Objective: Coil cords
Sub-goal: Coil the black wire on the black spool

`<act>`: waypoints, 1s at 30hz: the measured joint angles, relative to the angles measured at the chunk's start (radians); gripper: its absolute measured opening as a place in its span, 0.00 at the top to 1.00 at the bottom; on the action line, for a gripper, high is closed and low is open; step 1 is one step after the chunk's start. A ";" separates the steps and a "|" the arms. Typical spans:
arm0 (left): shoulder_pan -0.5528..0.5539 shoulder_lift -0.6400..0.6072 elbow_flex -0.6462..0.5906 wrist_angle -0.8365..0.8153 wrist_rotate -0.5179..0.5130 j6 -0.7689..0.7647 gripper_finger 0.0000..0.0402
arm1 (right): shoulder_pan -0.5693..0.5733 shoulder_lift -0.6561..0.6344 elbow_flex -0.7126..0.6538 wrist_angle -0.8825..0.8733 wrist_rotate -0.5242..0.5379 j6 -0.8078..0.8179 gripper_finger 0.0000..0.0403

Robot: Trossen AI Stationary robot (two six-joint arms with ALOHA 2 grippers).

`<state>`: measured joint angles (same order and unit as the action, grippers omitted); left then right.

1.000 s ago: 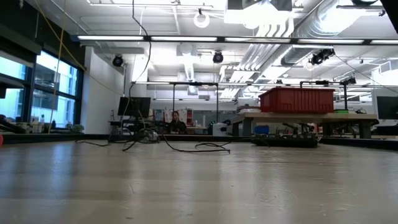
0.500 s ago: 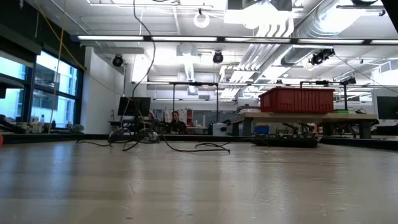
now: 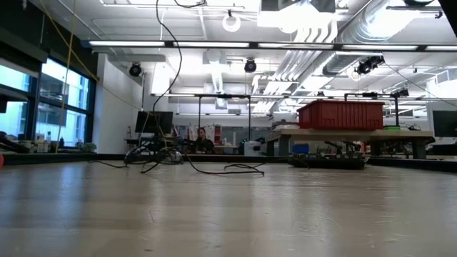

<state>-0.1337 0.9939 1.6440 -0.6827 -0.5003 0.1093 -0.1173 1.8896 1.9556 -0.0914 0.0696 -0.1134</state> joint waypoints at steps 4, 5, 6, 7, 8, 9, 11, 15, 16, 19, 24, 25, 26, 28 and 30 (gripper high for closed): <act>0.000 0.000 0.000 0.000 0.000 0.006 1.00 | 0.000 0.000 0.000 -0.017 0.000 -0.003 0.85; 0.000 0.000 0.000 -0.001 0.000 0.006 1.00 | 0.000 -0.002 0.000 -0.022 0.000 0.000 0.85; 0.000 0.000 0.000 -0.001 0.000 0.007 1.00 | 0.000 -0.003 0.000 -0.026 0.000 0.000 0.84; 0.000 0.000 0.000 -0.001 0.000 0.007 1.00 | 0.000 -0.004 0.000 -0.026 0.000 -0.001 0.84; 0.000 0.000 0.000 -0.001 0.000 0.007 1.00 | 0.000 -0.006 0.000 -0.029 0.000 -0.002 0.84; 0.000 0.000 0.000 -0.001 0.000 0.007 1.00 | 0.000 -0.009 0.000 -0.032 0.000 -0.002 0.84; 0.000 0.000 0.000 -0.002 0.000 0.007 1.00 | 0.000 -0.012 0.000 -0.034 0.000 -0.003 0.84; 0.000 0.000 0.000 -0.001 0.000 0.007 1.00 | 0.000 -0.012 0.000 -0.042 0.000 -0.006 0.86; 0.000 0.000 0.000 -0.001 0.000 0.006 1.00 | 0.000 -0.012 0.000 -0.046 0.000 -0.007 0.88; 0.000 0.000 0.000 -0.001 0.000 -0.002 1.00 | 0.002 -0.012 0.000 -0.064 -0.001 0.020 0.97; 0.001 0.013 0.000 0.009 0.000 -0.062 1.00 | 0.041 -0.007 0.000 -0.008 -0.019 0.069 1.00; 0.003 0.020 0.000 0.022 -0.001 -0.085 1.00 | 0.053 -0.006 0.000 0.014 -0.021 0.070 1.00; 0.005 0.029 0.000 0.045 -0.001 -0.103 1.00 | 0.065 0.000 0.000 0.047 -0.022 0.070 1.00; 0.009 0.051 0.001 0.092 0.008 -0.125 1.00 | 0.086 0.014 0.000 0.120 -0.026 0.064 1.00; 0.009 0.074 0.001 0.141 0.057 -0.149 1.00 | 0.102 0.029 0.000 0.183 -0.025 0.063 1.00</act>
<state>-0.1246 1.0683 1.6447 -0.5419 -0.4438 -0.0401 -0.0153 1.9186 1.9553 0.0914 0.0447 -0.0503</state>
